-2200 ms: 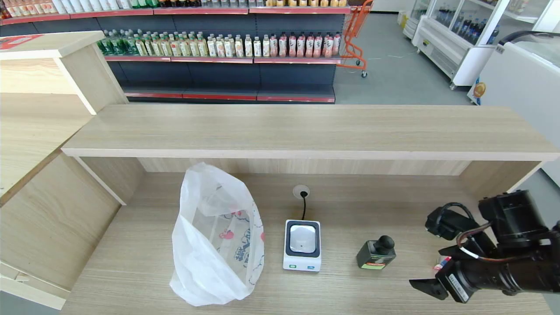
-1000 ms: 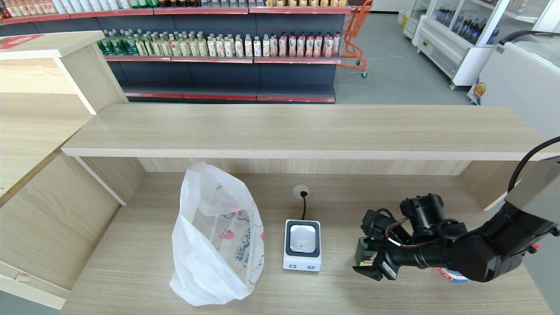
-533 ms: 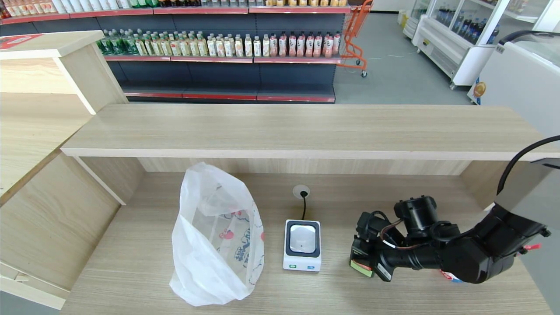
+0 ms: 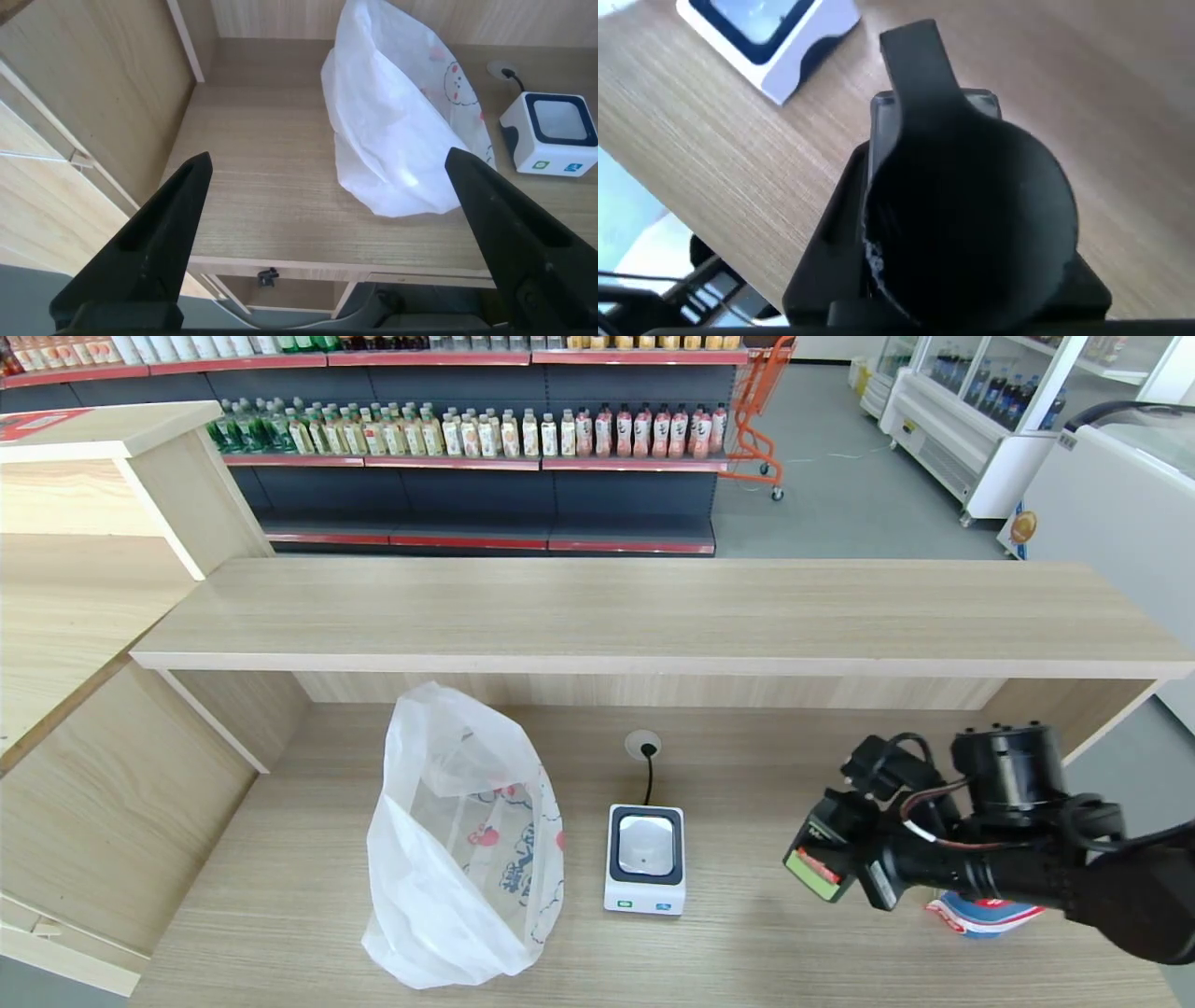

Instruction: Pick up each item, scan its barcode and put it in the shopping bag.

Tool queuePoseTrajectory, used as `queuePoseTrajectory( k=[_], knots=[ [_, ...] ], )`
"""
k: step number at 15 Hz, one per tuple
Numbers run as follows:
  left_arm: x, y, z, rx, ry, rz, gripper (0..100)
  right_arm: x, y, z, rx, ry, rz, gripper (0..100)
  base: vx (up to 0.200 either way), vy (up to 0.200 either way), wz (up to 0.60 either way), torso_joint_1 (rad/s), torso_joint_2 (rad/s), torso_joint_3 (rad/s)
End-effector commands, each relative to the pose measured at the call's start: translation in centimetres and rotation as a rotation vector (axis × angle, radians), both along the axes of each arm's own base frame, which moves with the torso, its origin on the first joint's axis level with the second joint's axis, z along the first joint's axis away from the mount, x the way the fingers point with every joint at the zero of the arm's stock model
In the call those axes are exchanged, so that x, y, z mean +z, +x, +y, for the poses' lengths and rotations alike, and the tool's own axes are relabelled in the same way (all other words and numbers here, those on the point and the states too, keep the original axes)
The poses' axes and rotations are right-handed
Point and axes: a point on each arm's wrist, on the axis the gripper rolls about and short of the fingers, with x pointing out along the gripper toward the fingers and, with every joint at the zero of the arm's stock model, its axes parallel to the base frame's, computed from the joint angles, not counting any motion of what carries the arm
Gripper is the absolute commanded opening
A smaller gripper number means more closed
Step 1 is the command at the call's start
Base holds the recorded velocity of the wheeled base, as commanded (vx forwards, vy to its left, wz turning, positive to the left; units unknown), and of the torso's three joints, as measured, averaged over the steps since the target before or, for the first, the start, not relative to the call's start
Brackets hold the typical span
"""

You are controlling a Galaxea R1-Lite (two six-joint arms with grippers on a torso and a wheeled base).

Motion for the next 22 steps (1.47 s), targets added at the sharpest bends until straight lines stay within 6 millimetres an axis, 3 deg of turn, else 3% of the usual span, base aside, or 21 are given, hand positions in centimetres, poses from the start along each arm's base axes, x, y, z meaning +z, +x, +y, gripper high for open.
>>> queuePoseTrajectory(
  k=[1, 2, 3, 5, 6, 7, 11, 16, 20, 22],
  knots=[
    [0.0, 0.0, 0.0, 0.001, 0.0, 0.0, 100, 5.2, -5.7, -2.4, -0.021, 0.002, -0.249, 0, 0.0, 0.0, 0.0, 0.0, 0.0, 0.0],
    [0.0, 0.0, 0.0, 0.0, 0.0, 0.0, 100, 5.0, -6.5, -2.5, 0.03, -0.078, -0.312, 0, 0.0, 0.0, 0.0, 0.0, 0.0, 0.0],
    [0.0, 0.0, 0.0, 0.001, 0.0, 0.0, 100, 5.0, -7.6, -2.6, 0.249, -0.325, -0.527, 0, 0.0, 0.0, 0.0, 0.0, 0.0, 0.0],
    [0.0, 0.0, 0.0, 0.0, 0.0, 0.0, 100, 4.8, -7.9, -2.2, 0.562, -0.431, -0.711, 0, 0.0, 0.0, 0.0, 0.0, 0.0, 0.0],
    [0.0, 0.0, 0.0, 0.0, 0.0, 0.0, 100, 4.1, -8.0, -2.0, 0.813, -0.619, -0.906, 0, 0.0, 0.0, 0.0, 0.0, 0.0, 0.0],
    [0.0, 0.0, 0.0, 0.001, 0.0, 0.0, 100, 4.2, -8.0, -1.8, 0.92, -0.771, -1.074, 0, 0.0, 0.0, 0.0, 0.0, 0.0, 0.0],
    [0.0, 0.0, 0.0, 0.0, 0.0, 0.0, 100, 2.7, -9.1, 2.6, 1.312, -0.871, -1.42, 0, 0.0, 0.0, 0.0, 0.0, 0.0, 0.0],
    [0.0, 0.0, 0.0, 0.0, 0.0, 0.0, 100, 1.7, -9.1, 3.7, 1.482, -0.863, -1.751, 0, 0.0, 0.0, 0.0, 0.0, 0.0, 0.0],
    [0.0, 0.0, 0.0, 0.0, 0.0, 0.0, 100, 2.7, -8.1, 5.1, 1.487, -0.747, -1.922, 0, 0.0, 0.0, 0.0, 0.0, 0.0, 0.0],
    [0.0, 0.0, 0.0, 0.001, 0.0, 0.0, 100, 2.7, -8.1, 5.1, 1.487, -0.743, -1.927, 0, 0.0, 0.0, 0.0, 0.0, 0.0, 0.0]
  ],
)
